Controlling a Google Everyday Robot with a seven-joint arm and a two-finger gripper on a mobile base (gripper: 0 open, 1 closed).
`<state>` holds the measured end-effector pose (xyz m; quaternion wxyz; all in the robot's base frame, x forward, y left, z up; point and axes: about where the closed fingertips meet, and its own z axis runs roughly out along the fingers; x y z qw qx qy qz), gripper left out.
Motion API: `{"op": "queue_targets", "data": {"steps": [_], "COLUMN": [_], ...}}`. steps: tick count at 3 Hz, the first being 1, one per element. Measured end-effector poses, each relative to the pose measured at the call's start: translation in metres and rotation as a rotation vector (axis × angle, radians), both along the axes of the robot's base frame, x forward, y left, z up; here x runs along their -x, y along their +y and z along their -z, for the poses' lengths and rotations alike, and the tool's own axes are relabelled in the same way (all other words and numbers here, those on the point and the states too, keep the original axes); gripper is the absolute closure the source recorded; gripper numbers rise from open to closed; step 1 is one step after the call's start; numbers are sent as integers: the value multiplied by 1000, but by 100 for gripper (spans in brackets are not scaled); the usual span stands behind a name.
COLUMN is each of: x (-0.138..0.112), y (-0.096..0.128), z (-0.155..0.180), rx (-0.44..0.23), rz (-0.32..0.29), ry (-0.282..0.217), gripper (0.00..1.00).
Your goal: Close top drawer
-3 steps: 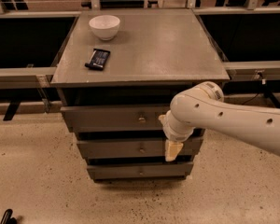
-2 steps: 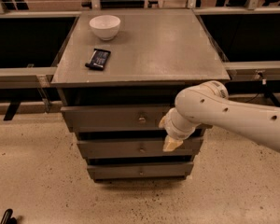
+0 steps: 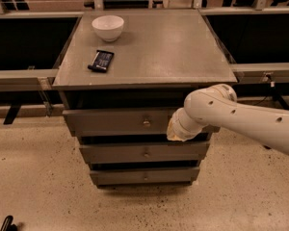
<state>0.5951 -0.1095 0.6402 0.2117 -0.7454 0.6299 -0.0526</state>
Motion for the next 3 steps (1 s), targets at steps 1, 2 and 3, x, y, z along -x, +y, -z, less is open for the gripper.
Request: {"op": "queue_targets", "data": {"steps": [1, 2, 3], "x": [-17, -33, -35], "y": [-8, -13, -12], "z": [16, 31, 31], "rx": [-5, -18, -20], "rz": [8, 20, 22], "ry": [-10, 27, 25], "gripper": [100, 85, 60]}}
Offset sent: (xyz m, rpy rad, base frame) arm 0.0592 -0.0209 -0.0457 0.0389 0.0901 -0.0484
